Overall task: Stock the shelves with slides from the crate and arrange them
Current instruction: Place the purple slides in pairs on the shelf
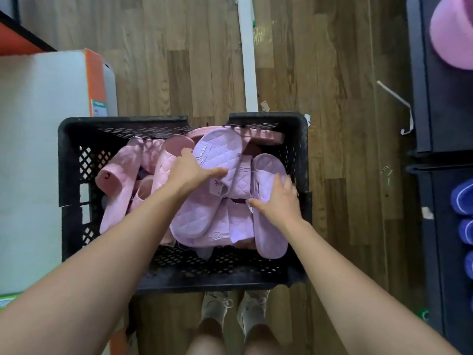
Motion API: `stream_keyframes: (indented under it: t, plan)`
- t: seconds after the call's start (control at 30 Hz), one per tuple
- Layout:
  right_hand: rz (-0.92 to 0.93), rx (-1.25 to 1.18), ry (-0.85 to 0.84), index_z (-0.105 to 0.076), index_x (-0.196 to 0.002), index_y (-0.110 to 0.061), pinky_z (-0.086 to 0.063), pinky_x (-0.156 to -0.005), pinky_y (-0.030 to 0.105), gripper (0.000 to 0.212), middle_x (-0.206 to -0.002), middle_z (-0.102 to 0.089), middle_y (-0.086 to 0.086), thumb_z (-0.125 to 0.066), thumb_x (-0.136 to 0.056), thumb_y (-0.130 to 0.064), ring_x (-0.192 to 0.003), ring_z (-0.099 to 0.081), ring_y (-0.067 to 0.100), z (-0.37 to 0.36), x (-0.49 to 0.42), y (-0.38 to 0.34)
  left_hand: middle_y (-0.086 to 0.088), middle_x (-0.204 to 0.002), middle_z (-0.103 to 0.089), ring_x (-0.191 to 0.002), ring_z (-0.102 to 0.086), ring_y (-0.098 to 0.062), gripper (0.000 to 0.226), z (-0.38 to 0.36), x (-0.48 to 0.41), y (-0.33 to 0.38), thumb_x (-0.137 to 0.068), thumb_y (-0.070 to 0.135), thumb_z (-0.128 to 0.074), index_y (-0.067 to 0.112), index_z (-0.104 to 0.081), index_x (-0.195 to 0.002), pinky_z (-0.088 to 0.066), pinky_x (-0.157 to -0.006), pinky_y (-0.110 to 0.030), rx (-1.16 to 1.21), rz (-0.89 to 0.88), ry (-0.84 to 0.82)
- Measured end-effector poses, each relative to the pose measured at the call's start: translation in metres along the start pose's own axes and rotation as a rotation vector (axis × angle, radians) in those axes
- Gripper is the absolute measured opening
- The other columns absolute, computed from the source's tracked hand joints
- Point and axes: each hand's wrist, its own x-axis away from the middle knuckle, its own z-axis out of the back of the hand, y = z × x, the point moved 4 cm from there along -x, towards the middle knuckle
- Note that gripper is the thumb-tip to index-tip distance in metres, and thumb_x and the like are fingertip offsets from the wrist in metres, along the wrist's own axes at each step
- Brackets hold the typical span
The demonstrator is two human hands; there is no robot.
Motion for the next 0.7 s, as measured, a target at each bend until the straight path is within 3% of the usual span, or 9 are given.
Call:
stream_keyframes:
  t: [0.1,0.2,0.3,0.37,0.43,0.5,0.57,0.7]
  plan:
    - [-0.003,0.023,0.048,-0.014,-0.146,-0.014,-0.028,-0.105,0.043,0.091,-0.147,-0.016,0.015,-0.068,-0.079,-0.043,-0.131,-0.024,0.036,0.0,-0.001,-0.003,-0.004,-0.11,-0.051,-0.102,-0.05,-0.022,0.089,0.0,-0.003,-0.005,-0.06,0.046,-0.083,0.01,-0.028,-0.121,-0.039,-0.077,-0.032,0.046,0.032,-0.019]
    - [0.023,0.058,0.05,-0.017,-0.145,-0.017,-0.031,-0.102,0.041,0.083,-0.144,-0.021,0.013,-0.065,-0.081,-0.037,-0.125,-0.03,0.035,0.001,0.003,-0.006,-0.003,-0.111,-0.048,-0.103,-0.05,-0.022,0.084,-0.001,-0.001,-0.007,-0.06,0.043,-0.083,0.013,-0.026,-0.114,-0.038,-0.076,-0.031,0.045,-0.007,0.0]
    - [0.052,0.071,0.063,-0.024,-0.142,-0.017,-0.036,-0.098,0.039,0.076,-0.138,-0.028,0.011,-0.065,-0.08,-0.033,-0.118,-0.035,0.033,0.003,0.01,-0.007,0.001,-0.116,-0.043,-0.107,-0.047,-0.018,0.094,0.002,0.005,-0.007,-0.06,0.039,-0.084,0.012,-0.026,-0.129,-0.036,-0.08,-0.03,0.069,-0.073,0.059]
    - [0.061,0.047,0.067,-0.029,-0.138,-0.017,-0.038,-0.094,0.037,0.073,-0.135,-0.028,0.01,-0.067,-0.077,-0.029,-0.115,-0.036,0.031,0.006,0.017,-0.006,0.006,-0.113,-0.048,-0.103,-0.049,-0.015,0.094,0.005,0.007,-0.015,-0.055,0.044,-0.084,0.013,-0.035,-0.129,-0.038,-0.08,-0.03,0.096,-0.072,0.056]
    - [0.075,0.01,0.074,-0.032,-0.135,-0.017,-0.038,-0.087,0.031,0.07,-0.134,-0.029,0.01,-0.068,-0.075,-0.025,-0.114,-0.036,0.029,0.012,0.025,-0.003,0.006,-0.104,-0.063,-0.096,-0.061,-0.016,0.092,0.008,0.012,-0.024,-0.04,0.062,-0.083,0.013,-0.052,-0.112,-0.048,-0.081,-0.034,0.133,-0.039,0.009]
    - [0.068,-0.063,0.078,-0.033,-0.134,-0.021,-0.034,-0.08,0.027,0.069,-0.132,-0.031,0.01,-0.068,-0.074,-0.023,-0.113,-0.036,0.028,0.016,0.036,0.0,0.003,-0.101,-0.066,-0.094,-0.063,-0.018,0.099,0.007,0.018,-0.037,-0.029,0.07,-0.08,0.015,-0.053,-0.107,-0.051,-0.086,-0.041,0.19,0.003,-0.021]
    - [0.083,-0.136,0.086,-0.036,-0.132,-0.024,-0.034,-0.078,0.028,0.067,-0.13,-0.035,0.01,-0.067,-0.072,-0.023,-0.112,-0.038,0.028,0.017,0.049,0.0,0.002,-0.106,-0.061,-0.1,-0.058,-0.02,0.092,0.012,0.04,-0.036,-0.037,0.06,-0.08,0.017,-0.044,-0.109,-0.048,-0.089,-0.041,0.22,0.009,-0.027]
    - [0.101,-0.331,0.106,-0.039,-0.128,-0.03,-0.046,-0.087,0.038,0.065,-0.123,-0.041,-0.001,-0.069,-0.071,-0.024,-0.112,-0.044,0.024,0.024,0.081,-0.008,-0.001,-0.108,-0.053,-0.102,-0.053,-0.02,0.071,0.02,0.076,-0.036,-0.062,0.03,-0.085,0.014,-0.038,-0.112,-0.042,-0.08,-0.031,0.246,-0.049,-0.025]
